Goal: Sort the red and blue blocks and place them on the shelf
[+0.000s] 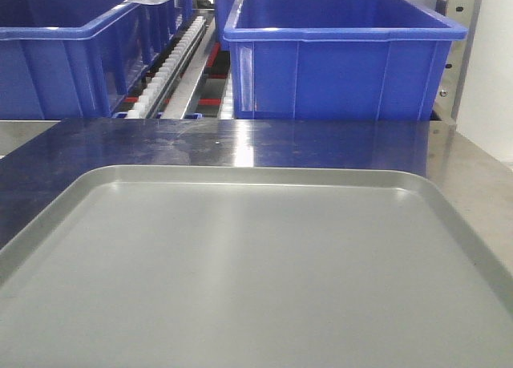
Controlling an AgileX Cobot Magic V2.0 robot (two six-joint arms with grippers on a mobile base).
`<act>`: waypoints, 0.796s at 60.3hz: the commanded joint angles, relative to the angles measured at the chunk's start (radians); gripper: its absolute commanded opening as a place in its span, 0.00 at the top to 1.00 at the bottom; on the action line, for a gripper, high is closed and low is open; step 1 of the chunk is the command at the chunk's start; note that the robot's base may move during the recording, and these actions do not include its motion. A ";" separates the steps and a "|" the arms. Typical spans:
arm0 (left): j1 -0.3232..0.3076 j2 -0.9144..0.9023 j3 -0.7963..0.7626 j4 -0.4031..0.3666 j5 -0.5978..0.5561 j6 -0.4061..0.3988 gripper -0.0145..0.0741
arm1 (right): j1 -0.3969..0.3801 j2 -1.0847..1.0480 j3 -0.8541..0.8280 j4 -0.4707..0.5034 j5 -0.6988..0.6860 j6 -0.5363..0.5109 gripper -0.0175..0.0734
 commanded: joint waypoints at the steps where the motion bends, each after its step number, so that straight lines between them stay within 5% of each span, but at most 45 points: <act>1: 0.002 0.003 -0.019 0.003 -0.120 0.007 0.70 | -0.006 0.004 -0.030 -0.005 -0.087 -0.003 0.74; 48: 0.002 0.003 0.005 0.007 -0.150 0.007 0.70 | -0.006 0.004 -0.030 -0.005 -0.087 -0.003 0.74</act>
